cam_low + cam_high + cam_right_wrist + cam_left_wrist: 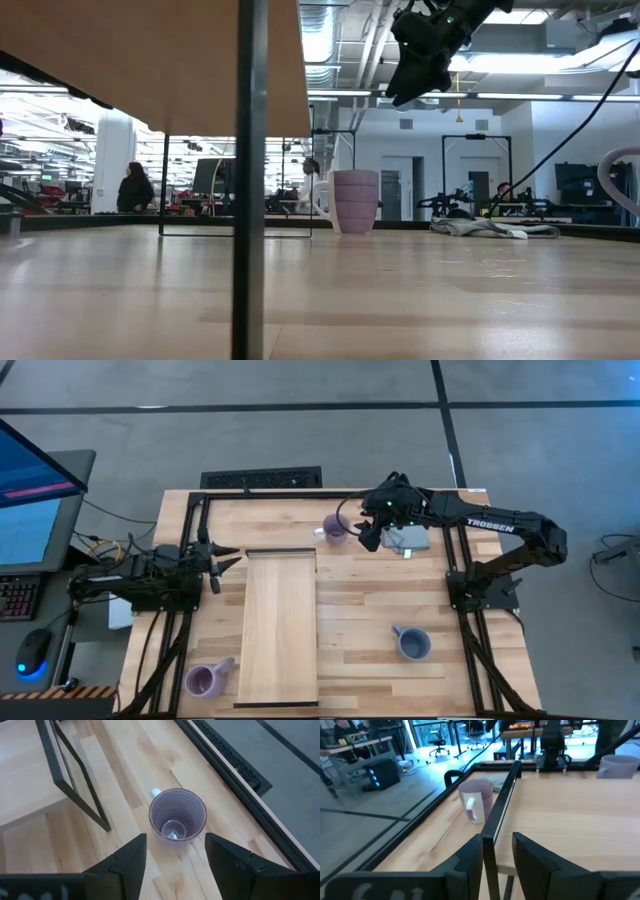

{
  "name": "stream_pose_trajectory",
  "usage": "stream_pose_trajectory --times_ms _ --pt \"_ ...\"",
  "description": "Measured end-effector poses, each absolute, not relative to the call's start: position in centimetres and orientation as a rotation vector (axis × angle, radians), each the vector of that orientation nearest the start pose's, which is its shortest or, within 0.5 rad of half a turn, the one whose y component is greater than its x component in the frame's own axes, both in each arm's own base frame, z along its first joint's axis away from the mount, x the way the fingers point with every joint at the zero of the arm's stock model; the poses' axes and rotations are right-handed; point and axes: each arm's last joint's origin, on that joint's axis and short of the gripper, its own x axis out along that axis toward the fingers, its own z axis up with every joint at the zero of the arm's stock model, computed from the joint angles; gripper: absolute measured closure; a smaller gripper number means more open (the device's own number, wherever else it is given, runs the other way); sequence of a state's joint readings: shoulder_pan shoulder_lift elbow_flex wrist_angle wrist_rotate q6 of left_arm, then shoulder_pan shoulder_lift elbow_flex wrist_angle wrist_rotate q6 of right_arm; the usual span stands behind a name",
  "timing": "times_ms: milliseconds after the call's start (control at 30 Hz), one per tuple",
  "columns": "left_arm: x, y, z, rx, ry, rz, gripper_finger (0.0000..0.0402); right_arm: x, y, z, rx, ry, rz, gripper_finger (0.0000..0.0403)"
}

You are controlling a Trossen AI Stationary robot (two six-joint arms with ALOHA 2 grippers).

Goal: Stack small to large cups/mugs on shelf
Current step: Put the blue mug on the shelf

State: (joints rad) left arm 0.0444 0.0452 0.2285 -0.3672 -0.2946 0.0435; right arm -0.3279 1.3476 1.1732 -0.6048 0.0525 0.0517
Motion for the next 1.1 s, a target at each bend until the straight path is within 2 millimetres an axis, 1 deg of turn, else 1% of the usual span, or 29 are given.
stream_pose_trajectory --times_ms 233,567,767,1100 --pt "8.1 1.2 19.8 0.073 0.202 0.333 0.0303 26.7 -9.2 31.0 0.155 0.757 -0.381 0.0178" --pt "8.3 1.2 21.2 0.022 0.046 0.338 0.0303 26.7 -9.2 31.1 0.154 0.753 -0.381 0.0178" --pt "8.3 1.2 21.1 0.004 0.047 0.338 0.0303 26.8 -9.2 31.1 0.154 0.753 -0.380 0.0178" --pt "8.3 1.2 21.1 -0.001 0.046 0.338 0.0303 27.1 -8.3 31.1 0.135 0.756 -0.343 0.0178"
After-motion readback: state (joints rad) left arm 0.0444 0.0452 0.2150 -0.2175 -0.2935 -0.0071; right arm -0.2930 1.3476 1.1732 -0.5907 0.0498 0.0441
